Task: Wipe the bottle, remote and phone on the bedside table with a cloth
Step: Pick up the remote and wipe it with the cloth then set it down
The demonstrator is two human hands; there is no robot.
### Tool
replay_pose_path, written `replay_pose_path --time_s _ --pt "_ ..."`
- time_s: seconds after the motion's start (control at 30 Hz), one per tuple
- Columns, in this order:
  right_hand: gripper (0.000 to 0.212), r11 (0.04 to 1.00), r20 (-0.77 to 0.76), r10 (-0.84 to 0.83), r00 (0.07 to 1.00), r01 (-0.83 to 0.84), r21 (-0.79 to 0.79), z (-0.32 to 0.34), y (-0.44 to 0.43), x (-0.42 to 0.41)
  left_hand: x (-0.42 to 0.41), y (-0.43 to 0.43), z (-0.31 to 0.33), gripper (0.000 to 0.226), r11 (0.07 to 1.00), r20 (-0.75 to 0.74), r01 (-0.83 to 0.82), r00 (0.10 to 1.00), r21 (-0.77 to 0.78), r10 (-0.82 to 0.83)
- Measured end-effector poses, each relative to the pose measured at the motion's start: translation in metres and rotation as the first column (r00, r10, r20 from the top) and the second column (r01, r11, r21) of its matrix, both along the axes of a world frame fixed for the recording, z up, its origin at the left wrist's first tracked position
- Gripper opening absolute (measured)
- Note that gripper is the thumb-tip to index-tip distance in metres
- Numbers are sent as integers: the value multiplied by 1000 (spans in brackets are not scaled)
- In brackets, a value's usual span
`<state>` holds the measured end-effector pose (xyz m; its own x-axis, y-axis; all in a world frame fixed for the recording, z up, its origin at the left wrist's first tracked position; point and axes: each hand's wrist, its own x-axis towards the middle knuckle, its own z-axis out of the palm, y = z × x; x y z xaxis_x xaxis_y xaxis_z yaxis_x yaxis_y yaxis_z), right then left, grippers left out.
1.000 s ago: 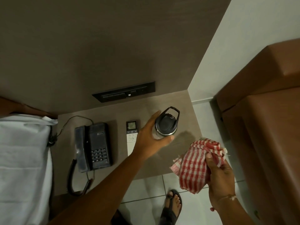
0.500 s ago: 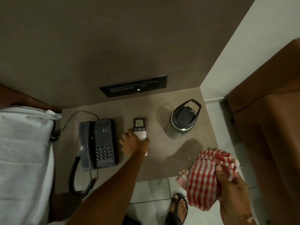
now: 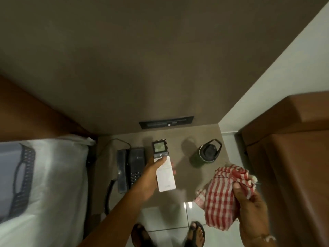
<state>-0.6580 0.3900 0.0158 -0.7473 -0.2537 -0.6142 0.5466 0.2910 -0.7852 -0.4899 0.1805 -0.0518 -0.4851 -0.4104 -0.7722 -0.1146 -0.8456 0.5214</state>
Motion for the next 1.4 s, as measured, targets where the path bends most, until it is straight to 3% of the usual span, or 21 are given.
replay_pose_path --time_s 0.1,0.17,0.3,0.37,0.47,0.63,0.77,0.9,0.93,1.0,1.03,1.1,1.17,1.23,1.3,1.33,1.4 --pt "24 994 -120 107 987 -111 -23 69 -12 8 20 0 59 58 993 -137 29 991 117 -13" --pt "22 978 -264 195 945 -207 -19 110 -18 15 30 4 100 60 990 -216 68 976 123 -40" --pt "26 916 -516 364 775 -399 46 186 -41 38 37 18 163 58 982 -302 143 948 121 -100" --pt "24 867 -621 441 648 -487 108 217 -56 47 37 29 186 59 977 -319 172 939 125 -124" --pt "40 748 -768 558 314 -591 302 238 -80 49 34 44 210 60 971 -367 178 924 158 -110" --pt "56 496 -665 726 -176 -537 683 244 -103 60 31 61 230 55 988 -387 78 922 132 -21" --pt "55 367 -595 767 -240 -596 714 241 -89 69 32 67 233 39 992 -352 -9 934 124 53" --pt "45 398 -688 664 -291 -642 656 244 -64 91 36 66 237 51 951 -323 -143 918 274 231" --pt "38 338 -631 665 -399 -592 731 250 -62 95 38 64 239 55 949 -310 -148 921 277 234" --pt "51 131 -388 645 -658 -405 905 251 -54 95 40 57 243 60 964 -299 -131 933 232 199" --pt "54 88 -333 608 -721 -356 930 245 -45 93 41 54 244 60 972 -293 -129 938 196 184" --pt "52 108 -458 559 -691 -487 866 233 -21 87 42 50 246 61 976 -281 -151 941 155 190" --pt "70 233 -723 617 -311 -806 544 240 -1 85 41 48 249 62 976 -304 -160 931 148 199" --pt "58 399 -782 620 -55 -837 375 254 -5 70 42 49 253 60 975 -342 -139 920 172 191" --pt "34 599 -829 552 85 -732 324 279 -29 54 45 51 255 55 978 -363 -110 917 175 168" --pt "37 650 -839 530 126 -696 306 288 -42 46 45 54 256 54 982 -373 -95 915 165 151" --pt "44 660 -839 538 84 -660 357 296 -68 38 44 61 260 57 987 -405 -55 907 154 114"
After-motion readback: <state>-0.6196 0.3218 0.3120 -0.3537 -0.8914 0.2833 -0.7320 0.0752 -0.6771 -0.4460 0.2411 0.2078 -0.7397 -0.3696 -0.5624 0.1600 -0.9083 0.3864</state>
